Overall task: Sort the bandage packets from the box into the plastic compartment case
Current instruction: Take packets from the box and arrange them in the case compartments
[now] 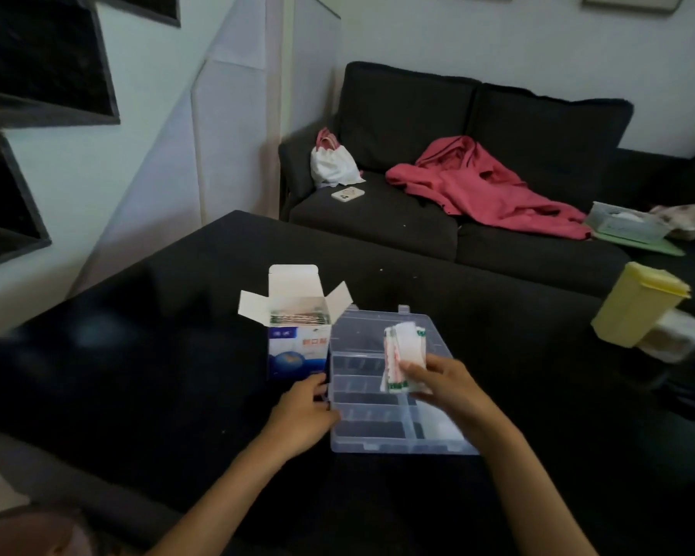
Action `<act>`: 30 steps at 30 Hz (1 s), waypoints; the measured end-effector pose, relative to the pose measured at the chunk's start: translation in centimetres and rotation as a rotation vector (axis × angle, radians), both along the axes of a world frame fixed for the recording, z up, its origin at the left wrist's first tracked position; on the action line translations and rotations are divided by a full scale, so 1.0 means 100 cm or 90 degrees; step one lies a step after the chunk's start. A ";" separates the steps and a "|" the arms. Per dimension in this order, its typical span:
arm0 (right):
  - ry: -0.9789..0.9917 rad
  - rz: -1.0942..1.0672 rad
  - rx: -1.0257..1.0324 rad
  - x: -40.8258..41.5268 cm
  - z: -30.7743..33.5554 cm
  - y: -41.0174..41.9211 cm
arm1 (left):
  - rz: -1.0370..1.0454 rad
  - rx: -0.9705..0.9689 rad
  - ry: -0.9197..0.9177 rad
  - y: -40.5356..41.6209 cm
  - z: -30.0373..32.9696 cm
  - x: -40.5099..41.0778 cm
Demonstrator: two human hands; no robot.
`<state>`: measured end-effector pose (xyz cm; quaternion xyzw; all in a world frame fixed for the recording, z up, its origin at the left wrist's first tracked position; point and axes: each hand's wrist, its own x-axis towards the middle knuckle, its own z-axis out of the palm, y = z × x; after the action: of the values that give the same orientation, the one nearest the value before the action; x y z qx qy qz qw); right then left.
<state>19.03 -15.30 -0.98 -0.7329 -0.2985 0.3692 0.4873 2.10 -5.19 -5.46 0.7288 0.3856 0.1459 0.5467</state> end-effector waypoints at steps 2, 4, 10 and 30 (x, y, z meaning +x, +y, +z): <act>0.027 0.019 -0.017 0.001 -0.004 -0.006 | -0.016 -0.046 -0.065 -0.004 0.001 0.001; 0.026 0.041 -0.023 0.003 -0.003 -0.012 | -0.036 -0.083 -0.089 -0.010 0.001 0.000; -0.009 0.097 -0.044 0.006 0.008 -0.030 | -0.070 -0.053 -0.048 -0.035 -0.002 -0.017; 0.092 -0.017 0.021 -0.026 0.004 -0.001 | 0.080 -0.232 -0.222 -0.034 0.035 0.021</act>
<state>16.46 -15.38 -0.59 -0.7000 -0.2589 0.4098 0.5245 4.24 -8.57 -2.00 0.5565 0.3502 0.2314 0.7170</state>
